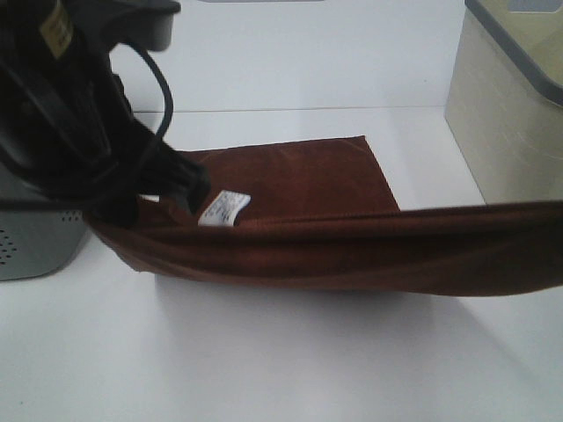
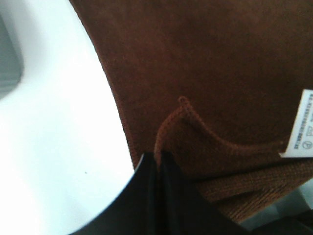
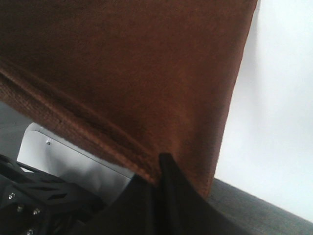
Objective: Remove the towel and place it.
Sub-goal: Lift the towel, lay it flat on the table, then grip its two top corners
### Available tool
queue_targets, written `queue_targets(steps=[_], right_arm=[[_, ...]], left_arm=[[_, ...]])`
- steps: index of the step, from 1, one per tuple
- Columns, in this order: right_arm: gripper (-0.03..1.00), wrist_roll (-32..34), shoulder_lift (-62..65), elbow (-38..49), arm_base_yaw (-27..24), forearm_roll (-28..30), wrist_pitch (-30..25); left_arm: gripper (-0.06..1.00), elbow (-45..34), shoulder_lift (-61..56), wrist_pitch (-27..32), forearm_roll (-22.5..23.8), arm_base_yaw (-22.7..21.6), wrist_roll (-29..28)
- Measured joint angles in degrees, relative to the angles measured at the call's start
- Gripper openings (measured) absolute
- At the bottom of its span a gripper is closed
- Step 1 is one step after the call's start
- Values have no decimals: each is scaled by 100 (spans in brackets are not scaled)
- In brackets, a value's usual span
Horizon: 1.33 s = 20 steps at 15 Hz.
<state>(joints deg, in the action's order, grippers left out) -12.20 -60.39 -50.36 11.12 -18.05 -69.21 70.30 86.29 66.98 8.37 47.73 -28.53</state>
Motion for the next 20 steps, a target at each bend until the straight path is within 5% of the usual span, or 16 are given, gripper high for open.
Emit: queue_targets(steps=[6, 16, 18, 20], right_arm=[[0, 241, 928, 1432, 0, -86, -29], [2, 246, 1083, 1982, 0, -453, -63], [18, 246, 1083, 1982, 0, -401, -63], [46, 246, 1083, 1982, -11, -401, -63]], left_arm=[[0, -940, -17, -40, -636, 808, -292], [2, -1387, -46, -6, -1094, 1123, -315], [24, -1409, -46, 160, -1215, 1123, -258], [61, -1427, -46, 212, -1329, 1123, -160]])
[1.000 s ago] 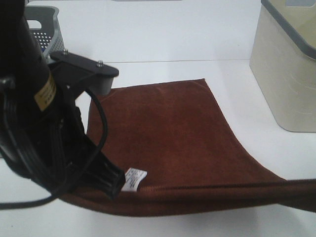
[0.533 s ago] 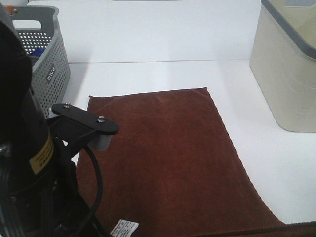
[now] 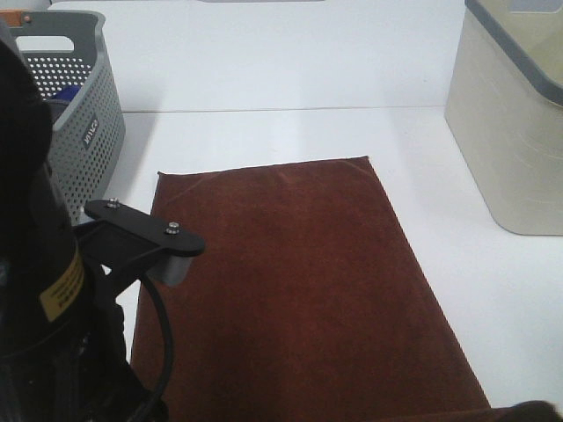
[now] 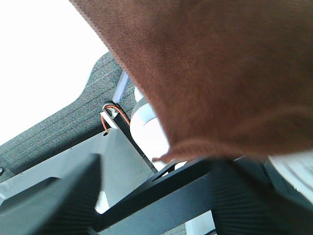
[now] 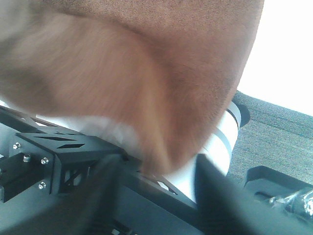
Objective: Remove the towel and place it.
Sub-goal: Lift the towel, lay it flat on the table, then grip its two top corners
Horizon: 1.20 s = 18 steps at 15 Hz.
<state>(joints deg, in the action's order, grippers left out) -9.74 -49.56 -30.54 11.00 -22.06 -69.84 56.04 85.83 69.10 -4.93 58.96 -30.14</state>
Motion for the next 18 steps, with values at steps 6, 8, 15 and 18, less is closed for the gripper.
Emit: queue_targets(steps=[6, 8, 15, 18], right_arm=[[75, 0, 0, 0, -17, 103, 0], [75, 0, 0, 0, -17, 120, 0], [66, 0, -859, -934, -17, 149, 963], [56, 0, -1799, -2000, -17, 160, 1060]], left_arm=[[77, 0, 0, 11, 138, 0, -6], [77, 0, 0, 17, 264, 0, -74], [72, 390, 0, -1226, 1014, -1197, -155], [72, 693, 0, -1885, 1014, -1833, 201]])
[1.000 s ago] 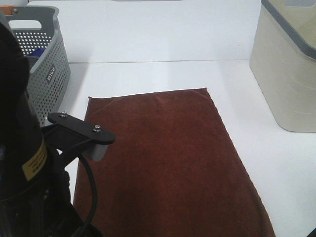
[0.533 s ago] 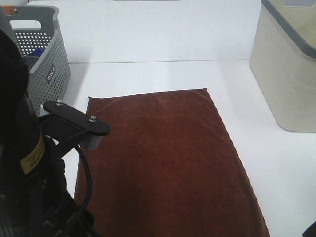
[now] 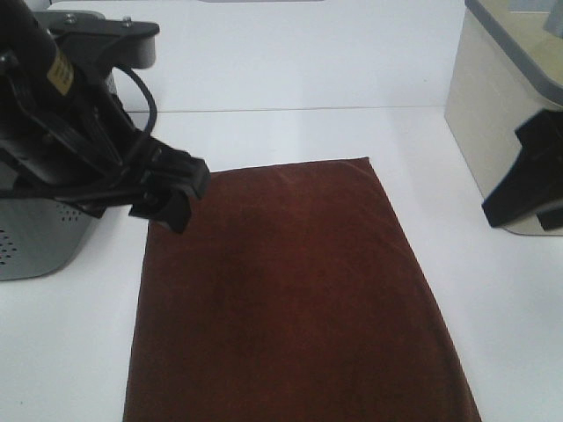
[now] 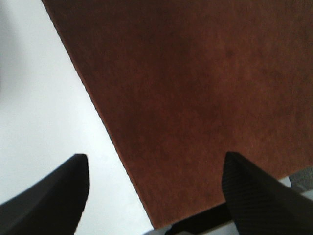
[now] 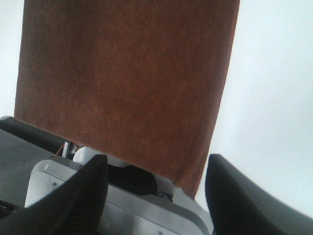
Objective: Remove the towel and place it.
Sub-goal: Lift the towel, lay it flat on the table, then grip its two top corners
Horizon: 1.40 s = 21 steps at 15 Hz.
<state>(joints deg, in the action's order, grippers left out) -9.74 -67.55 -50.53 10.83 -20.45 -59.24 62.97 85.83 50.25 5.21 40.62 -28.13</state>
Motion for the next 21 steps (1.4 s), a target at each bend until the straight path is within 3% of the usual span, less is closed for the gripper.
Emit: queue_targets(steps=[4, 7, 15, 21], right_arm=[[55, 0, -1415, -1415, 0, 166, 29], [53, 0, -2853, -2681, 0, 241, 34], [47, -34, -5506, -5489, 0, 246, 74], [47, -115, -6732, -6429, 0, 521, 149]], left_arm=[[72, 556, 390, -298, 0, -819, 413], [72, 1404, 1312, -355, 6, -1100, 814], [72, 3804, 3650, -292, 223, -1117, 945], [72, 4544, 4263, 74, 458, -1266, 905]])
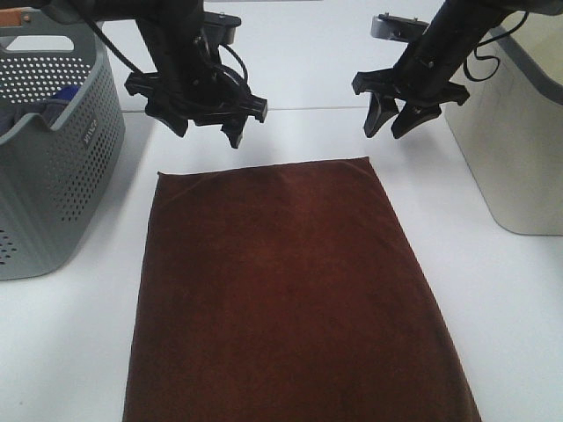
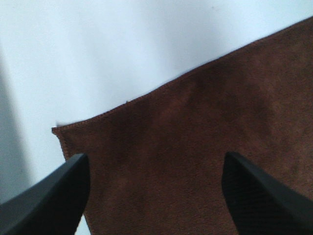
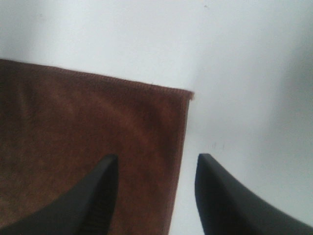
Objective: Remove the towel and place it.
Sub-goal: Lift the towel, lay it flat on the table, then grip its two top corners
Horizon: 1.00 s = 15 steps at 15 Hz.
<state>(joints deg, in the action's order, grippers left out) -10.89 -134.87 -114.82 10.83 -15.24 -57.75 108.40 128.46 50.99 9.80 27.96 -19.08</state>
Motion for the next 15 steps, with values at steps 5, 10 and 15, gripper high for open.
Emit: queue_targets(steps=[5, 10, 15], right_arm=[[47, -52, -796, -584, 0, 97, 390], [47, -92, -1054, -607, 0, 126, 418], [41, -149, -1089, -642, 46, 183, 418]], left_arm=[[72, 34, 0, 155, -229, -327, -6], [72, 34, 0, 149, -246, -327, -6], [72, 34, 0, 132, -246, -327, 0]])
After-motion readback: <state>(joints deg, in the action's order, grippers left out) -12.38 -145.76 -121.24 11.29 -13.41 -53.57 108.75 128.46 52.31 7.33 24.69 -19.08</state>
